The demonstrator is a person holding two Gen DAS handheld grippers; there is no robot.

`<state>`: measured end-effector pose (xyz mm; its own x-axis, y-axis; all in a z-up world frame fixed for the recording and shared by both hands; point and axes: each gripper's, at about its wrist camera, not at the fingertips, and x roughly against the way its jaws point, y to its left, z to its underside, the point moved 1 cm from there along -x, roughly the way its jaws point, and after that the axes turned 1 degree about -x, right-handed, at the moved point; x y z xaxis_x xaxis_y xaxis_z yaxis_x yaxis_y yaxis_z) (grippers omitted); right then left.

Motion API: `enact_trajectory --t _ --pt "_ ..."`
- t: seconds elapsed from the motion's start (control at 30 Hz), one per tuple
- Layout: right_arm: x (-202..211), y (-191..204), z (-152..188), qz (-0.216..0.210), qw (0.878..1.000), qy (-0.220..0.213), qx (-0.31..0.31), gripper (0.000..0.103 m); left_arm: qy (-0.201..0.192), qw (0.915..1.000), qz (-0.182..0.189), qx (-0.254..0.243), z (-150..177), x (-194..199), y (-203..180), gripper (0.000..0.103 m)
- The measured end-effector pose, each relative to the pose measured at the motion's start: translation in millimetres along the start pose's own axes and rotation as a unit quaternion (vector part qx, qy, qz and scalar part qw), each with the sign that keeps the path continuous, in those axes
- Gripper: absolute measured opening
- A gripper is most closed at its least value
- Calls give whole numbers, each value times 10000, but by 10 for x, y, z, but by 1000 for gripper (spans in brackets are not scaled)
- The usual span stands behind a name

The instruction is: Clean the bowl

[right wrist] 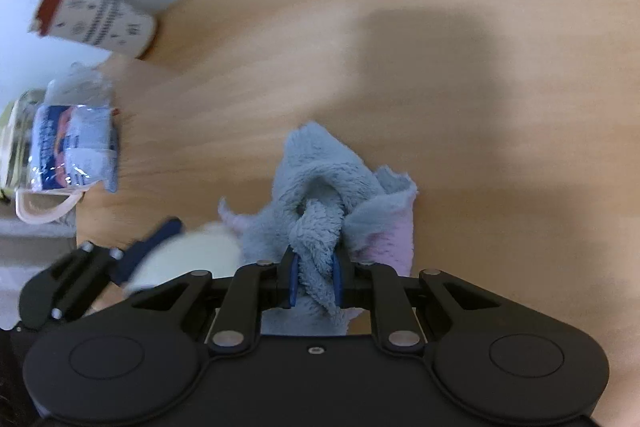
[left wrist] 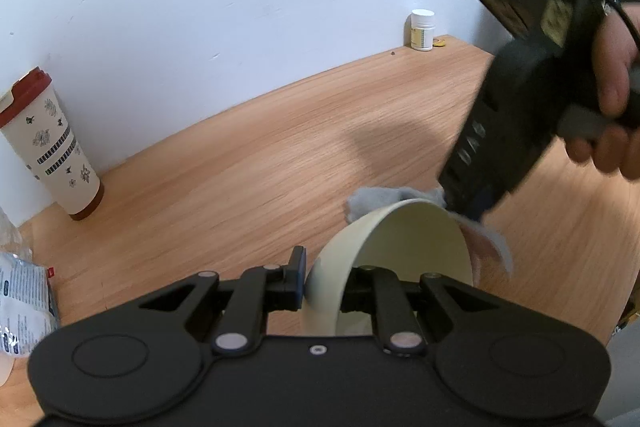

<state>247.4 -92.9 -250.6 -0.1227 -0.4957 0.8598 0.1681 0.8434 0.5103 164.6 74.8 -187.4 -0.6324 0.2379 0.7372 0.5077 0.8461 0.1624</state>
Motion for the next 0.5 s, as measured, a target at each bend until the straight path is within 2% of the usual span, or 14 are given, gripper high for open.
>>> enact_trajectory --t 0.13,0.2,0.27,0.37,0.5 --pt "29 -105 35 -278 9984 -81 -486 18 11 10000 1 -20 8 0 6 13" --pt "133 -26 -10 -377 9982 -239 -410 18 12 10000 8 -20 8 -6 12 13" --pt "246 174 -113 -588 9976 -346 -132 18 0 10000 -5 -36 2 -5 -1 13" --pt "278 379 -207 -683 9969 -344 190 19 6 10000 -10 -54 -5 -9 -15 13" --pt "271 760 -234 -568 9949 -297 784 20 30 10000 2 -46 -4 -16 7 13"
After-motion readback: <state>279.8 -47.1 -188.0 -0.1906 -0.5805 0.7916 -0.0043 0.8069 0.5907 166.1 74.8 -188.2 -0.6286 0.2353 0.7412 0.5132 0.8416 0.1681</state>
